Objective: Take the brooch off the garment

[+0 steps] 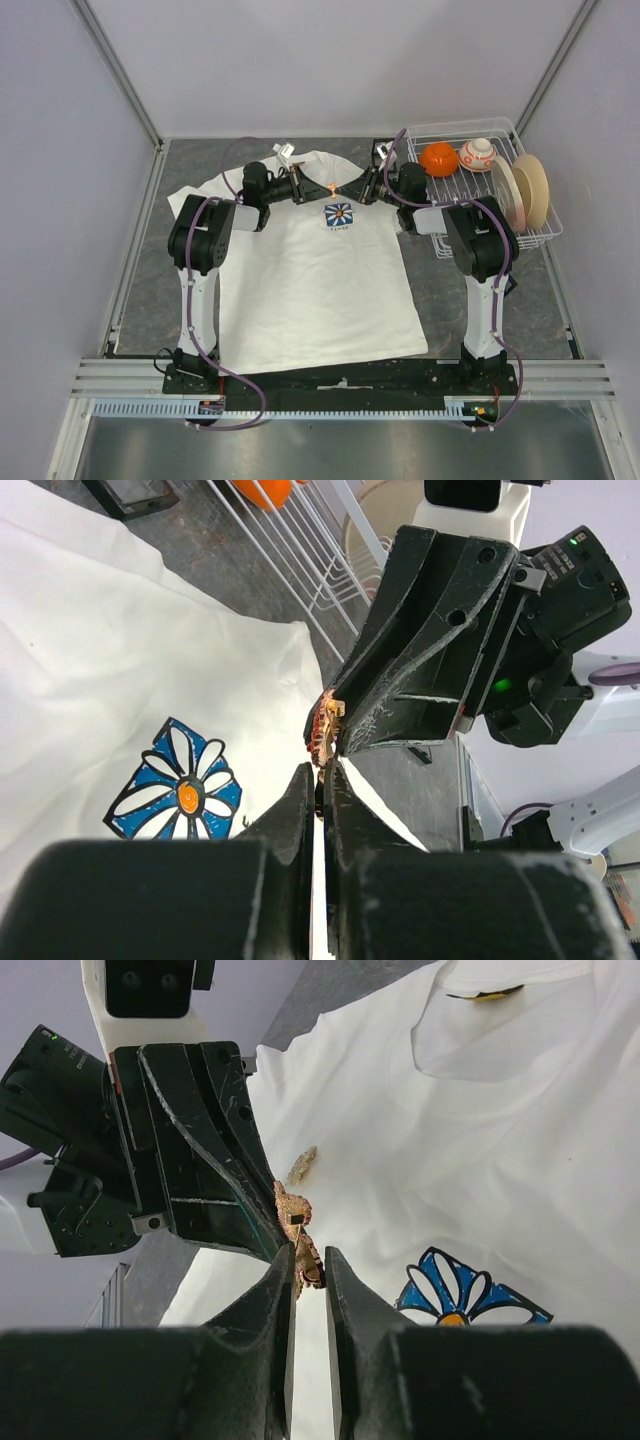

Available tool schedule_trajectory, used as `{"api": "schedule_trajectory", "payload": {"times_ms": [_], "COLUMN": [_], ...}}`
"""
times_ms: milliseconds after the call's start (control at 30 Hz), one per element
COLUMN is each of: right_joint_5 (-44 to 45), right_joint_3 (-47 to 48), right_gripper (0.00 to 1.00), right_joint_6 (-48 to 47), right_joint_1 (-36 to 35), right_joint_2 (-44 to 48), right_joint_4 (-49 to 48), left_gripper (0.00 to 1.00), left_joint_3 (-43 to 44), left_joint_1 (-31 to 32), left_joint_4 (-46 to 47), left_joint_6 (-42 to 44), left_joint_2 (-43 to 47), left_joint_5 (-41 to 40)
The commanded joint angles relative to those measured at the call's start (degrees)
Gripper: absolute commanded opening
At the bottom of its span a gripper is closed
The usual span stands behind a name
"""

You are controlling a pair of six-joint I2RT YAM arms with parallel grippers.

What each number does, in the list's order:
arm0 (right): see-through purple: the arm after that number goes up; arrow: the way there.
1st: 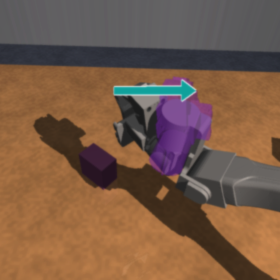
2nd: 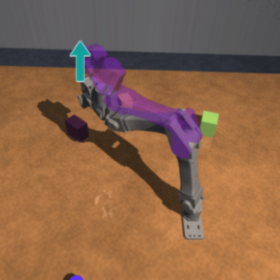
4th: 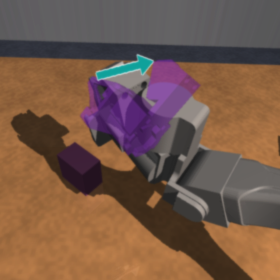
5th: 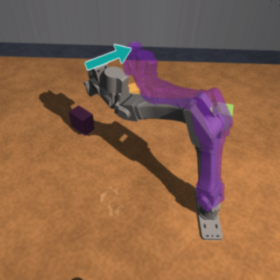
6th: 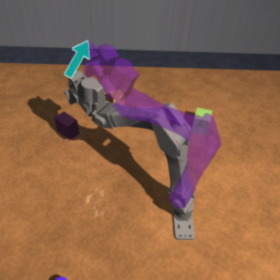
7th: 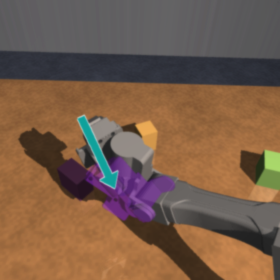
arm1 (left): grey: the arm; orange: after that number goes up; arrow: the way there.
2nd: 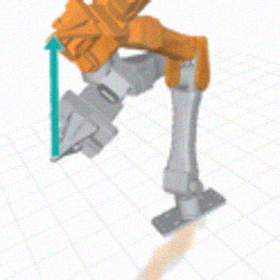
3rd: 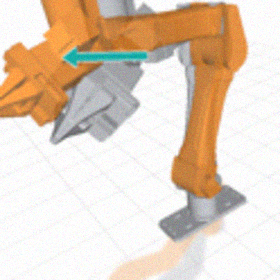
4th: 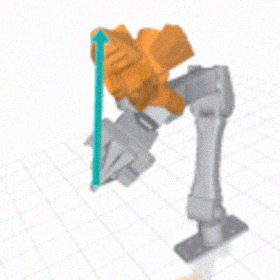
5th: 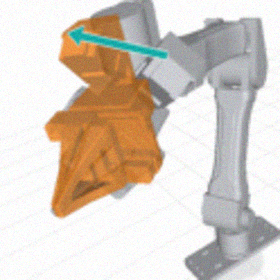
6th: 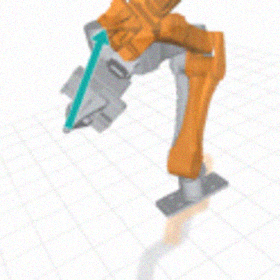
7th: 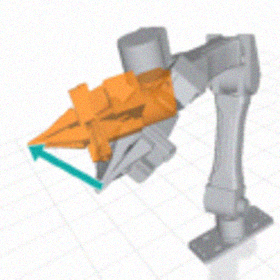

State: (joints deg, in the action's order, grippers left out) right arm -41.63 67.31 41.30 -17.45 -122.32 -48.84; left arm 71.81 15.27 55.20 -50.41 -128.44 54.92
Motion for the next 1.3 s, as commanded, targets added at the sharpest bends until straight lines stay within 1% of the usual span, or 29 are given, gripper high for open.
{"api": "schedule_trajectory", "payload": {"times_ms": [0, 33, 133, 400, 500, 633, 667, 833, 1033, 1267], "right_joint_5": [2.07, 2.25, 2.86, 3.92, 2.43, -0.12, -0.3, 0.23, 0.67, 0.05], "right_joint_3": [0.2, -0.33, -1.73, -3.85, -3.5, -3.59, -3.5, -2.19, -0.78, 0.37], "right_gripper": [0.25, 0.37, 0.48, 0.57, 0.59, 0.58, 0.59, 0.58, 0.54, 0.45], "right_joint_6": [-1.57, -1.75, -2.1, -1.66, -1.22, 3.25, 3.96, 2.65, -0.25, -0.69], "right_joint_1": [0.05, 0.22, 0.31, 1.02, 1.02, 1.02, 1.02, 0.4, 0.14, -0.21], "right_joint_2": [0.24, 0.68, 1.99, 4.19, 3.41, 1.65, 1.56, 0.77, 0.42, -0.46], "right_joint_4": [-2.4, -2.66, -3.63, -5.56, -6.79, -13.98, -14.18, -10.85, -6.01, -4.86], "left_gripper": [0.02, 0.02, 0.02, 0.02, 0.02, 0.02, 0.02, 0.02, 0.02, 0.02], "left_joint_3": [0.17, 0.26, 0.08, 0.08, 0.26, 0.26, 0.26, 0.35, 0.26, 0.17], "left_joint_1": [0.73, 0.47, -0.23, -0.24, -0.24, -0.15, -0.15, 0.46, 0.55, 0.55], "left_joint_4": [-0.96, -1.32, -2.02, -5.1, -5.1, -4.93, -4.84, -4.31, -3.78, -2.38], "left_joint_6": [3.04, 2.78, 2.34, 5.15, 5.15, 4.8, 4.88, 4.89, 4.62, 3.74], "left_joint_2": [4.17, 3.9, 3.64, 4.61, 4.43, 4.34, 4.43, 4.6, 4.6, 4.34], "left_joint_5": [-0.42, -0.51, -1.39, -2.01, -1.92, -1.92, -1.92, -1.74, -1.48, -1.04]}}
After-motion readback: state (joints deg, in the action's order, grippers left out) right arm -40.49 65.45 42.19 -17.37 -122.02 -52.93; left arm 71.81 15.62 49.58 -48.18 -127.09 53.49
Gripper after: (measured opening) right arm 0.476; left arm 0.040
